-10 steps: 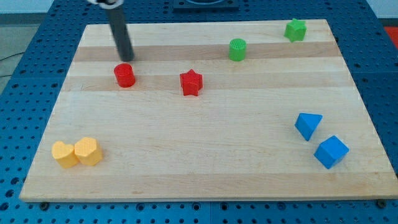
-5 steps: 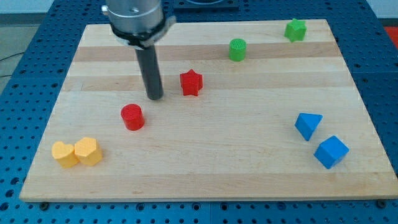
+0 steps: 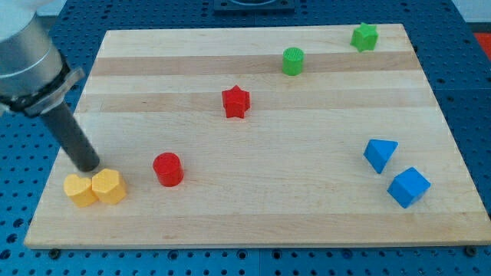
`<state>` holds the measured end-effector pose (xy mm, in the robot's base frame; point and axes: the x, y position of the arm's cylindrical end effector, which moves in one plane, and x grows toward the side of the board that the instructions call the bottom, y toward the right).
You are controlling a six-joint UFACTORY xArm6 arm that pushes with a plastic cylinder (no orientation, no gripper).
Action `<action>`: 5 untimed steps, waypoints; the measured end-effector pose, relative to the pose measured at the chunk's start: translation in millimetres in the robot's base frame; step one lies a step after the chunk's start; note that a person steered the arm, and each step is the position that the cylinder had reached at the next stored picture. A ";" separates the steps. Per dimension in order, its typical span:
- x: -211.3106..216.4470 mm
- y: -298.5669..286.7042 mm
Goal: Place the red circle to the bottom left of the red star
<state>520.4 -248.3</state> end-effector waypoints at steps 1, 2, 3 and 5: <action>35.8 4.4; 36.5 -7.1; 38.7 15.7; -5.6 19.5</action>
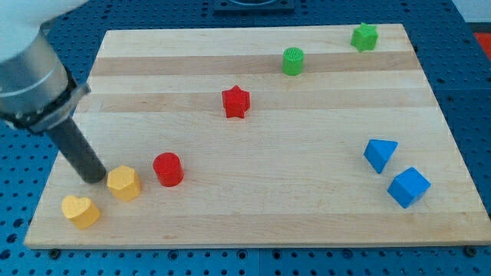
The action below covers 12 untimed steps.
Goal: Place the red circle to the bottom left of the red star
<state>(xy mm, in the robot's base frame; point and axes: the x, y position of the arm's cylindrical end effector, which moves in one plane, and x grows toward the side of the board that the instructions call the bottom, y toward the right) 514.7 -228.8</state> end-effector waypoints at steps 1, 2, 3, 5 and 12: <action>-30.6 100.6; -19.7 238.5; 65.6 216.2; 52.7 127.9; -27.7 15.6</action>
<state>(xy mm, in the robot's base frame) 487.0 -213.2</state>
